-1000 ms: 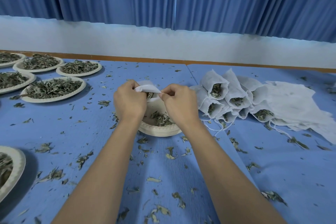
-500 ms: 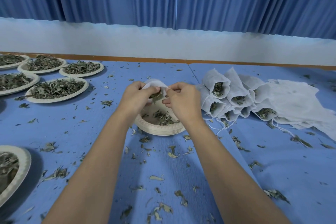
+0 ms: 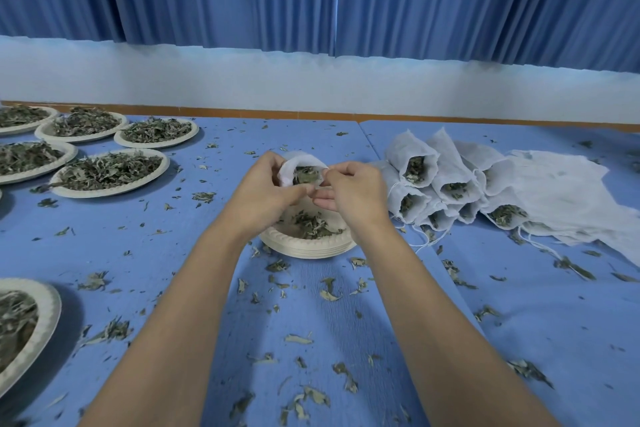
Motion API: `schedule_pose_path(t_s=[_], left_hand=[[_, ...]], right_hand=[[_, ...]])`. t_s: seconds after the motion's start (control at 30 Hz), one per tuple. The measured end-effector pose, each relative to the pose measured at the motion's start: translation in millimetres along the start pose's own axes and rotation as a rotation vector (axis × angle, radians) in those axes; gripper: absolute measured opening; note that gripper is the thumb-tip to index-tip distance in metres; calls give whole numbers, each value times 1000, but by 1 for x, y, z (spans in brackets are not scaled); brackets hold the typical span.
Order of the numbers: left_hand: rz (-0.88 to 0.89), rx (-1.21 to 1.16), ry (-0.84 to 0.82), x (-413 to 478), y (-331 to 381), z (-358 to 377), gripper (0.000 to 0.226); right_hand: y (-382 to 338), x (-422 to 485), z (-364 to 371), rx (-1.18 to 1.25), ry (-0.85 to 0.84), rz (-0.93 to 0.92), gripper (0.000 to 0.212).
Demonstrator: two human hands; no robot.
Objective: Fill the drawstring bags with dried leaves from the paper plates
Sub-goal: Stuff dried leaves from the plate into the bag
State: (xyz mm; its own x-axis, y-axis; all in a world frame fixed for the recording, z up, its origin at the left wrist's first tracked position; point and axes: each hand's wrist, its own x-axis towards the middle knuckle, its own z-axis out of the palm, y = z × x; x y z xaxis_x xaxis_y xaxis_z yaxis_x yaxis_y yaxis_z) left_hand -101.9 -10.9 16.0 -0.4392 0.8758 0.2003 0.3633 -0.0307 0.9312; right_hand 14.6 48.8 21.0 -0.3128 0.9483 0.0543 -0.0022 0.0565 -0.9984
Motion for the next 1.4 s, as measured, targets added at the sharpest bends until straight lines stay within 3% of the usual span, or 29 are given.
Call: schedule_pose_path(t_s=[0.27, 0.43, 0.53, 0.67, 0.77, 0.83, 0.93, 1.03, 1.27, 1.4], left_hand=[[-37, -30, 136, 6, -6, 4, 30], [-127, -90, 292, 14, -10, 6, 42], [-127, -1, 396, 18, -9, 8, 41], [-97, 56, 460, 20, -8, 11, 40], [-108, -46, 426, 18, -7, 10, 41], [-121, -146, 398, 16, -6, 7, 40], [-117, -215, 368, 12, -3, 3, 33], [-108, -282, 317, 9, 1, 2, 25], [-134, -482, 269, 6, -1, -2, 20], [-126, -484, 289, 6, 1, -7, 19]], right_hand=[[1, -1, 4, -258, 12, -133, 17], [-1, -4, 6, -333, -21, -226, 25], [1, -4, 6, -301, -21, -255, 25], [5, -1, 4, -282, -82, -240, 25], [0, 7, -6, -308, -223, -103, 17], [-4, 9, -14, -436, -357, -13, 24], [-7, 4, -15, -865, -562, 15, 51], [-2, 5, -6, -1047, -532, -27, 60], [15, 6, 15, -874, -332, -161, 34], [13, 5, 17, -578, -218, -109, 44]])
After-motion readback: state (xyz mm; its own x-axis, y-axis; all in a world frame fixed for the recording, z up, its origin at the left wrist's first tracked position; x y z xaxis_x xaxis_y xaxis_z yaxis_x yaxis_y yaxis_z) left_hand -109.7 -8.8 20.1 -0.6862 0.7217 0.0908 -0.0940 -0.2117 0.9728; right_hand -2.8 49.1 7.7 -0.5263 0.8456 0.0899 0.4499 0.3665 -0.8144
